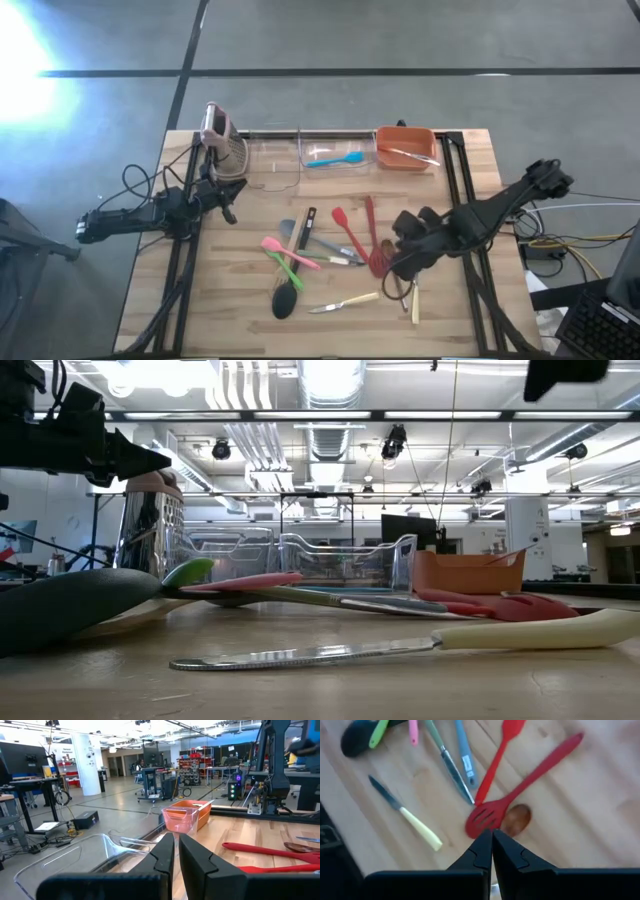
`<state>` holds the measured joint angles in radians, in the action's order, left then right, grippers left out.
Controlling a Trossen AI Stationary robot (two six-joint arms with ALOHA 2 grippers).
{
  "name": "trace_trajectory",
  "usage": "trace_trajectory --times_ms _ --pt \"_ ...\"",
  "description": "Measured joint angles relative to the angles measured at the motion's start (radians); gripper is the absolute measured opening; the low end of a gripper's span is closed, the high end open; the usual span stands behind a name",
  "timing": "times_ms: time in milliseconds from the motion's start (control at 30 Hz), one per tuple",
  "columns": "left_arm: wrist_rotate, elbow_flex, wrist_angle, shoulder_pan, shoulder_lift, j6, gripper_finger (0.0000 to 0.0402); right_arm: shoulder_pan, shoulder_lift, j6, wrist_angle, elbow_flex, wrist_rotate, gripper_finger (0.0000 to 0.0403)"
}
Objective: Pick & Place Kitchen Items
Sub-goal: Put the brown serving spoon into the left transparent bin
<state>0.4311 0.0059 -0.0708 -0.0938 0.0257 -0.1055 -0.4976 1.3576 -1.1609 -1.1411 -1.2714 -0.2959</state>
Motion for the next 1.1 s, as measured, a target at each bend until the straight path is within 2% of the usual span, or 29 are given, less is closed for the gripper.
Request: trace_trajectory --times_ms 233,567,700,1100 --pt "0.0 0.0 0.0 0.0 0.0 0.0 0.003 -0.028 -0.054 -0.205 0.212 0.257 0.093 0.0008" --pt "0.0 0.0 0.0 0.0 0.0 0.0 0.003 -0.029 -0.046 -0.276 0.384 0.406 0.126 0.0018" --pt "0.0 0.0 0.0 0.0 0.0 0.0 0.003 -0.028 -0.021 -0.275 0.419 0.412 0.14 0.005" --pt "0.0 0.0 0.0 0.0 0.0 0.0 0.003 -0.028 0.125 -0.28 0.426 0.411 0.236 0.0185"
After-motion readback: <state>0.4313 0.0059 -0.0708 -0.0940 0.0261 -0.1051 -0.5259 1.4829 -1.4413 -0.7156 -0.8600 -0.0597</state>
